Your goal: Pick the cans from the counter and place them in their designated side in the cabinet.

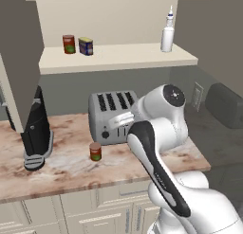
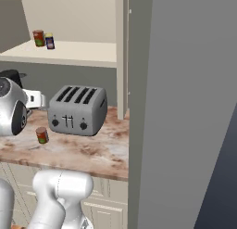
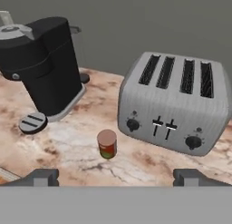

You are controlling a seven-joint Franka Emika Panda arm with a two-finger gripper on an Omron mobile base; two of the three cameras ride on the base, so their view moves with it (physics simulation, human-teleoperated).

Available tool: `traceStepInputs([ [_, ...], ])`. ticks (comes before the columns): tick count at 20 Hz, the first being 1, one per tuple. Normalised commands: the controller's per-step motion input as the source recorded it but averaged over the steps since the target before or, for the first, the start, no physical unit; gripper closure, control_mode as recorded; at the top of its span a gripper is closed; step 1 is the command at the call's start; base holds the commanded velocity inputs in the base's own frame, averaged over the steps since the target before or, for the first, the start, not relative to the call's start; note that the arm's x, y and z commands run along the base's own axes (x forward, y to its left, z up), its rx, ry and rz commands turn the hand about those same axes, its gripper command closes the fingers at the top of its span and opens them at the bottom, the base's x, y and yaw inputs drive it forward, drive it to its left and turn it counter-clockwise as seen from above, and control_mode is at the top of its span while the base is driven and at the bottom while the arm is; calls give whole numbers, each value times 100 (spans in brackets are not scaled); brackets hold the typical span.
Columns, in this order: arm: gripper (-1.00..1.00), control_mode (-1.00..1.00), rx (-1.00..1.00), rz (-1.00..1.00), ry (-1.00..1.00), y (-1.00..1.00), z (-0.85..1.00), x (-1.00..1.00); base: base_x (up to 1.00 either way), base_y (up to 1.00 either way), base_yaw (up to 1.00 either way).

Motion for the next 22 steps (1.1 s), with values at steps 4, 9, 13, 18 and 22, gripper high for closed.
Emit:
traceStepInputs([
  [4,-100,-100,0,-2,18,-3,-10,6,0,0,0],
  [9,-100,-100,0,0,21,0,-19,10,0,0,0],
  [13,-100,-100,0,0,16,1,-25,16,0,0,0],
  [18,-100,-100,0,0,10,10,-26,12,0,0,0],
  [22,-100,-100,-3,0,0,22,-23,8,0,0,0],
])
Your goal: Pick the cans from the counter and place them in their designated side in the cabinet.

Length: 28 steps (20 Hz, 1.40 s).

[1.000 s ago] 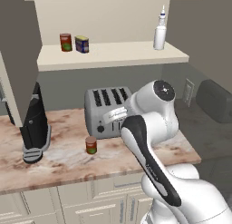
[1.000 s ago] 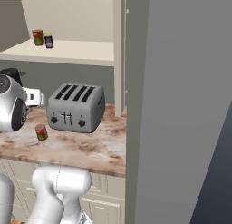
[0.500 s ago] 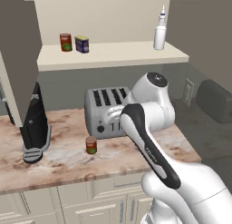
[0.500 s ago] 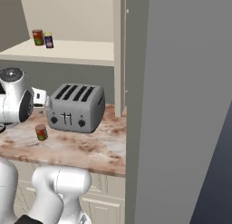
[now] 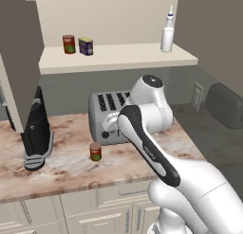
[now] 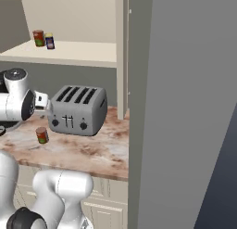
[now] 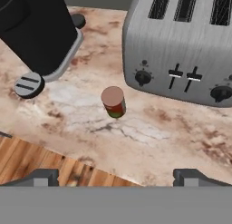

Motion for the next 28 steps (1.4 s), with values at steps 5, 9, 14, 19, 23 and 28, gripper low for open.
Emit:
traceStepInputs([
  [5,-100,-100,-5,0,-7,18,-20,2,0,0,0],
  [9,-100,-100,-6,0,-14,6,-10,0,0,0,0],
  [14,-100,-100,-4,0,-8,4,-15,6,0,0,0],
  [19,-100,-100,0,0,-2,5,-18,17,0,0,0],
  [23,-100,-100,0,0,0,7,-16,23,0,0,0],
  [28,-100,-100,0,0,0,6,-12,24,0,0,0],
])
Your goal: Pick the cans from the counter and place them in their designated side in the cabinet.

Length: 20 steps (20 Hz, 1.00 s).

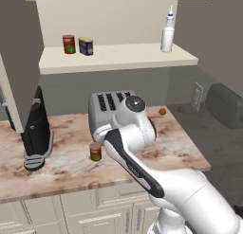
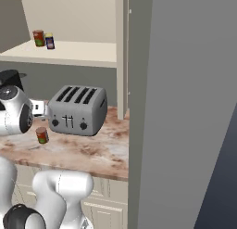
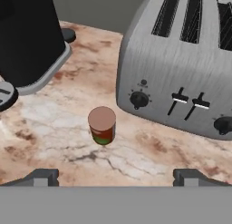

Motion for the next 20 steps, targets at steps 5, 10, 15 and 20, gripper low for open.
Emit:
traceStepInputs([
  [5,-100,-100,0,0,0,9,-10,18,0,0,0],
  [10,-100,-100,0,0,0,16,-8,7,0,0,0],
  [15,-100,-100,0,0,0,22,-9,2,0,0,0],
  [20,-100,-100,0,0,0,7,-11,0,0,0,0],
])
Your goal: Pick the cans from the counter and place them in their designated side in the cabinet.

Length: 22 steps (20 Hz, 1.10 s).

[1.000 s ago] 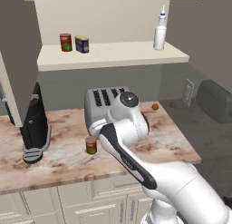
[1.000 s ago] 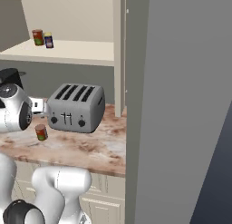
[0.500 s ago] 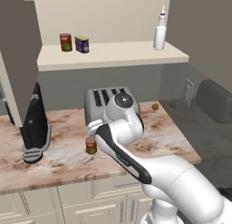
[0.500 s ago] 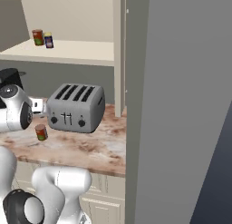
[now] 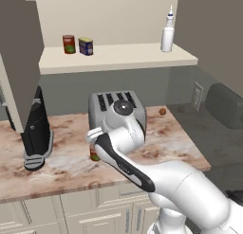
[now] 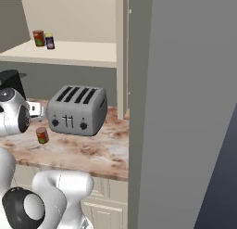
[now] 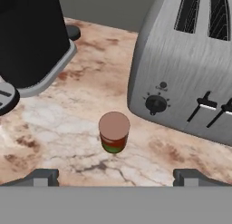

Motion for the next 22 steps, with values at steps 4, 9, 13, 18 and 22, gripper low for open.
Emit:
traceStepInputs([
  [4,-100,-100,0,0,0,0,-16,2,0,0,0],
  [9,-100,-100,0,0,0,0,-20,10,0,0,0],
  [13,-100,-100,0,0,0,2,-18,13,0,0,0],
  [18,-100,-100,0,0,0,5,-8,10,0,0,0],
  [22,-100,-100,0,0,0,6,-5,12,0,0,0],
])
